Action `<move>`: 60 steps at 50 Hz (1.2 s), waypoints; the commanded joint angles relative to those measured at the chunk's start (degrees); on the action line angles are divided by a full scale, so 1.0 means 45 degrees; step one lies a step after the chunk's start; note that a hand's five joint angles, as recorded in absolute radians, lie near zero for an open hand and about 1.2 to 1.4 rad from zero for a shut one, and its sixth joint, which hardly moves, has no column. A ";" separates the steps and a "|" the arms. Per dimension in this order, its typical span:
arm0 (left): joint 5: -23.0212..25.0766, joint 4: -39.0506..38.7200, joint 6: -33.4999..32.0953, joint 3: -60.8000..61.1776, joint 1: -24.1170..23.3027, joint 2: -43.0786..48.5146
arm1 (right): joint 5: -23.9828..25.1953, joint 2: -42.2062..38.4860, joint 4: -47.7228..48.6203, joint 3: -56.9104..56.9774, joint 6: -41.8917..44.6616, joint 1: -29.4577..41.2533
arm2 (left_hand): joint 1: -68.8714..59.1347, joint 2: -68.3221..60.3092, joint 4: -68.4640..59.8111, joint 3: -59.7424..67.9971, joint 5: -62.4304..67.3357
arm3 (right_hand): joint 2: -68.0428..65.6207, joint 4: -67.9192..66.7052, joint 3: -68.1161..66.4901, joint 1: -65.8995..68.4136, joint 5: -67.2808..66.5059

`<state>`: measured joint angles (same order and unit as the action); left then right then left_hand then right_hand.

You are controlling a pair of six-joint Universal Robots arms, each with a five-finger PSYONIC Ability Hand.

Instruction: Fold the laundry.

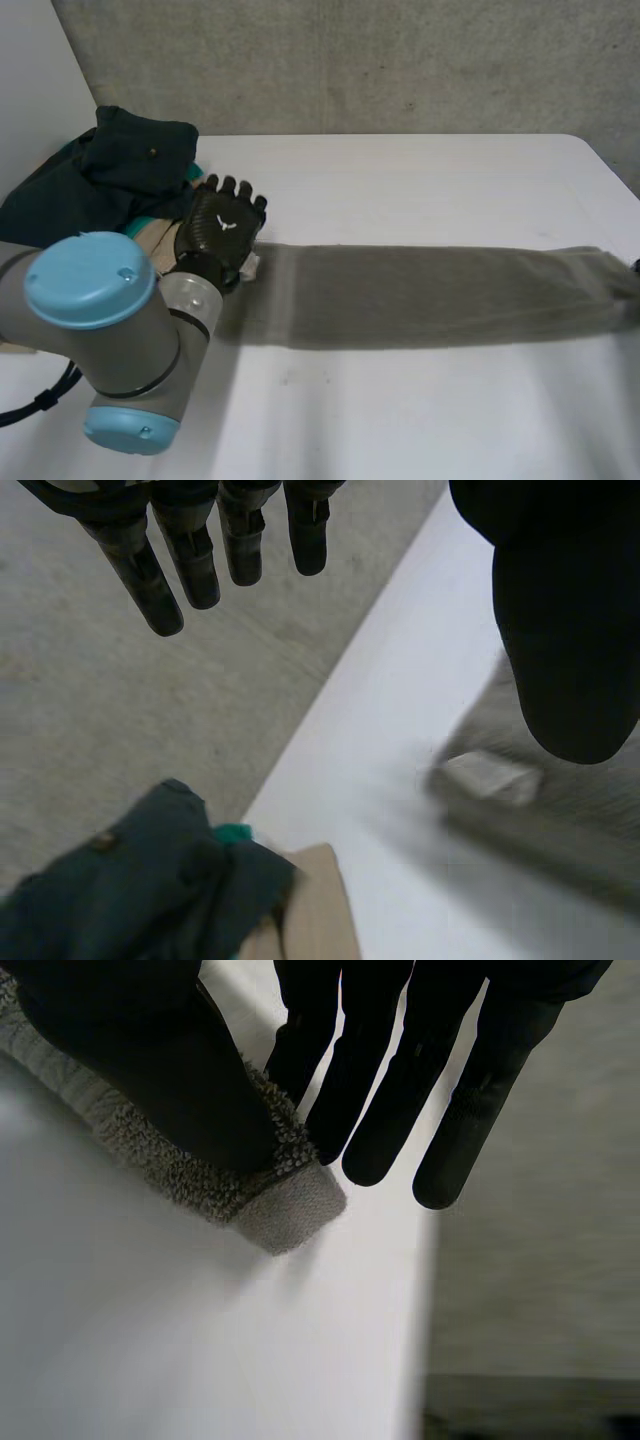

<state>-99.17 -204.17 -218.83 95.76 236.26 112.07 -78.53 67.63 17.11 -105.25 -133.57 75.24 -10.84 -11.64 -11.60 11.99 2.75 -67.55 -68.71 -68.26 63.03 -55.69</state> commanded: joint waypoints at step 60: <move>0.0006 0.0098 0.1128 -0.0011 -0.0588 -0.0353 | -0.0573 -0.0829 -0.1616 0.1259 -0.1822 0.6542 | 0.0187 0.0364 0.0355 -0.0442 -0.0610 | -0.2767 -0.2508 -0.2609 0.3772 -0.3179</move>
<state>-99.13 -203.89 -213.84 95.19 233.64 111.00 -73.62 64.18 4.55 -100.72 -144.43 105.06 -10.84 -11.64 -11.60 11.99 2.75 -64.93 -64.28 -64.28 57.80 -53.79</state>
